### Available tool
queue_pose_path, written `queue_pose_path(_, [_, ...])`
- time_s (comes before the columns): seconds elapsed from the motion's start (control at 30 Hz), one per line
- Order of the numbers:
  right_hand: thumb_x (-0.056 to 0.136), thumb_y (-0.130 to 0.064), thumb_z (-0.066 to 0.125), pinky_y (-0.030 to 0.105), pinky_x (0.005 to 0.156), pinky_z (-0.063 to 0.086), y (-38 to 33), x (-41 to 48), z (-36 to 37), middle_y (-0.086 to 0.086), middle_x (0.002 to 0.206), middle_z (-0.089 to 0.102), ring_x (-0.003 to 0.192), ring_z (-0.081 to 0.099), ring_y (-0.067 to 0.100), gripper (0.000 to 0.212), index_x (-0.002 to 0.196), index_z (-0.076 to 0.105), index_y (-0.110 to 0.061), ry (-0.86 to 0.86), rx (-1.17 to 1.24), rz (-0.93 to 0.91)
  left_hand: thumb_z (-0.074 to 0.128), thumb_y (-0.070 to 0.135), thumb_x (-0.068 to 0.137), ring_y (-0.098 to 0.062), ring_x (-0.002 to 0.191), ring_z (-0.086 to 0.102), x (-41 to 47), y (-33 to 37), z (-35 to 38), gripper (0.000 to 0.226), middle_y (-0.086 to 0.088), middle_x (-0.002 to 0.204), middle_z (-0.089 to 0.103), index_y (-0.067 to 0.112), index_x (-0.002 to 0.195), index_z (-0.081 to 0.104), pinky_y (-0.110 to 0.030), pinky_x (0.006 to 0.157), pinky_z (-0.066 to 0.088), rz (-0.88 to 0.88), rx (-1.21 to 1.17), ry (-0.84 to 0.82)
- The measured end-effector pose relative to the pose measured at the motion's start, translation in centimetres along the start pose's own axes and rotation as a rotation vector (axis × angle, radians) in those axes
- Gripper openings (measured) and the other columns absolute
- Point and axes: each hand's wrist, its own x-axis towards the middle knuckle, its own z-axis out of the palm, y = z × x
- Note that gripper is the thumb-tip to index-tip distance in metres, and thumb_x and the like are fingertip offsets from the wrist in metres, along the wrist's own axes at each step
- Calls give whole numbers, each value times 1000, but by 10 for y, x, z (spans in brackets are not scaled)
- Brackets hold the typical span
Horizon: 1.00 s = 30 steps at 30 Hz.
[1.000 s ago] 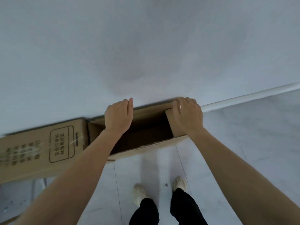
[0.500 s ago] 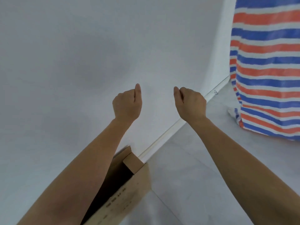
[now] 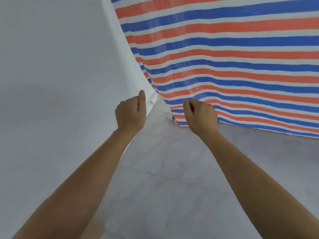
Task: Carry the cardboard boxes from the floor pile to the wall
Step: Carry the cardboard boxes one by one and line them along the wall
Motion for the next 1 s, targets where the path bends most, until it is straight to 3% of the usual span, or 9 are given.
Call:
queue_pose_path(0.13, [106,-45,40,20,51,30,102,11,-58,-5,58,49,51,47,9,46,67,48,-23,-16,-62,125,27,57,93,-4,50,52,10,82,94,48,12,66,56,22,67,47,-1,56,33,40,-154,-173])
queue_pose_path(0.2, [106,-45,41,22,50,30,154,16,-82,-5,57,50,50,46,9,47,64,45,-24,37,-96,205,28,67,91,-9,77,68,12,123,149,56,7,103,70,21,98,60,-15,76,52,90,-250,-238])
queue_pose_path(0.27, [105,-43,44,24,50,33,203,20,-106,-5,55,49,50,47,10,47,61,43,-24,82,-119,255,41,57,97,-15,98,68,14,167,204,37,1,120,68,29,115,56,-28,86,55,164,-369,-223])
queue_pose_path(0.43, [101,-39,55,19,59,45,343,29,-197,-10,74,61,61,56,8,32,76,56,-19,225,-239,347,42,42,102,-20,69,67,7,316,345,48,-7,84,72,6,81,65,-33,67,58,230,-520,-324])
queue_pose_path(0.57, [101,-38,52,17,48,24,441,16,-300,-10,55,46,48,43,10,40,67,51,-18,308,-440,595,45,44,101,-15,68,66,-20,462,432,44,-4,84,71,9,84,65,-38,69,61,414,-722,-423])
queue_pose_path(0.7, [98,-33,54,32,50,26,521,-32,-395,6,52,47,51,40,25,52,53,38,-12,581,-589,813,42,59,99,-12,94,65,-78,602,485,49,-2,107,69,15,108,62,-28,84,58,573,-830,-540])
queue_pose_path(0.77, [97,-34,52,35,49,30,554,-67,-434,7,51,49,50,42,27,51,54,41,-10,622,-623,906,69,25,93,-4,80,58,-118,664,484,19,-10,86,68,7,94,63,-14,64,50,667,-968,-423])
queue_pose_path(0.83, [98,-34,51,36,49,31,596,-105,-475,6,51,48,50,44,28,50,55,44,-9,672,-643,995,77,0,82,-13,62,54,-163,726,485,19,-12,60,60,0,73,61,-8,49,35,741,-1056,-415])
queue_pose_path(1.0, [99,-34,50,33,48,25,691,-167,-564,1,48,42,48,42,25,51,53,40,-13,734,-612,1067,47,30,103,-9,47,46,-250,854,530,48,13,50,41,27,56,45,-26,52,42,668,-1090,-900])
